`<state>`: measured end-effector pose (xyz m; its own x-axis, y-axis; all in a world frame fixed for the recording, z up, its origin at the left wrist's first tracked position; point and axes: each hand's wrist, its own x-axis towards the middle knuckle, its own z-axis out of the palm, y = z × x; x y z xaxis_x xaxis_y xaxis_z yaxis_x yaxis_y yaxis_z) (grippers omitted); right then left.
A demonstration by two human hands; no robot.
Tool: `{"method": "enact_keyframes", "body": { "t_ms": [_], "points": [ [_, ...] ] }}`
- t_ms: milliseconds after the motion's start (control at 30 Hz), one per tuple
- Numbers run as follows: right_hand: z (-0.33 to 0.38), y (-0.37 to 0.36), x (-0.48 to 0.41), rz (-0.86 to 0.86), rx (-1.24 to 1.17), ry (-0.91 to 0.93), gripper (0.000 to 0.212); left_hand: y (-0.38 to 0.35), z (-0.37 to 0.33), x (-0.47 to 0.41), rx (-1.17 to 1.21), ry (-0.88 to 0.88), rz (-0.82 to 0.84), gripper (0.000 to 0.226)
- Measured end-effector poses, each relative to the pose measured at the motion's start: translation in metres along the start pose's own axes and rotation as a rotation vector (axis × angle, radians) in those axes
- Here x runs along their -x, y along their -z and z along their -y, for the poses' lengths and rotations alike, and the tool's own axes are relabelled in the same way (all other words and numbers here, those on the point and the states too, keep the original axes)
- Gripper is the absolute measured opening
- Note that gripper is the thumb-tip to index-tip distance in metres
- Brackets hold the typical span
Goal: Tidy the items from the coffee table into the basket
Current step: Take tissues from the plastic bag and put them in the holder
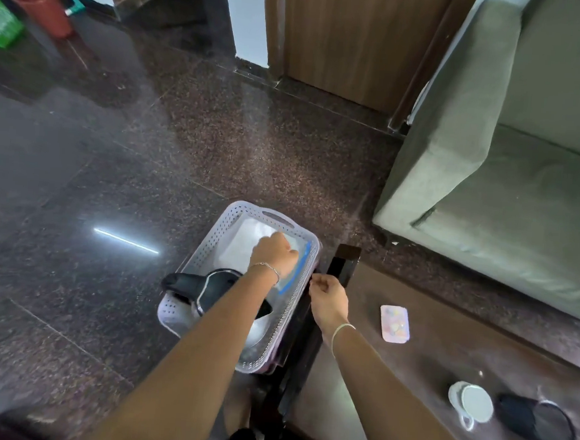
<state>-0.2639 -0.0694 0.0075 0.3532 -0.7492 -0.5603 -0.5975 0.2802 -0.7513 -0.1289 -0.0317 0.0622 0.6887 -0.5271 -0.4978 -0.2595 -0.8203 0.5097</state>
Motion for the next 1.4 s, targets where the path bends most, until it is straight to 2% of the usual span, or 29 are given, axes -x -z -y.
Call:
{"method": "enact_keyframes", "body": {
  "t_ms": [100, 233, 533, 667, 933, 1200, 1400],
  "points": [
    [-0.006, 0.006, -0.027, 0.045, 0.03, 0.0, 0.023, -0.027, 0.0, -0.019, -0.093, 0.111, 0.063, 0.037],
    [-0.014, 0.004, -0.059, 0.108, 0.057, -0.033, 0.031, -0.054, 0.0, -0.042, -0.233, 0.194, 0.105, 0.042],
    [-0.026, -0.019, -0.091, 0.178, 0.08, -0.046, 0.049, -0.091, 0.022, -0.07, -0.492, 0.249, 0.168, 0.052],
    [-0.025, -0.025, -0.095, 0.158, 0.121, -0.046, 0.046, -0.098, 0.029, -0.074, -0.553, 0.241, 0.179, 0.056],
    [-0.028, -0.029, -0.101, 0.156, 0.065, -0.1, 0.038, -0.097, 0.03, -0.077, -0.633, 0.202, 0.218, 0.037],
    [-0.017, -0.025, -0.089, 0.179, 0.09, -0.127, 0.039, -0.064, 0.012, -0.069, -0.583, 0.163, 0.095, 0.027],
    [0.007, -0.011, -0.064, 0.137, 0.123, -0.035, 0.04, -0.027, -0.007, -0.045, -0.536, 0.092, -0.022, 0.028]
  ]
}}
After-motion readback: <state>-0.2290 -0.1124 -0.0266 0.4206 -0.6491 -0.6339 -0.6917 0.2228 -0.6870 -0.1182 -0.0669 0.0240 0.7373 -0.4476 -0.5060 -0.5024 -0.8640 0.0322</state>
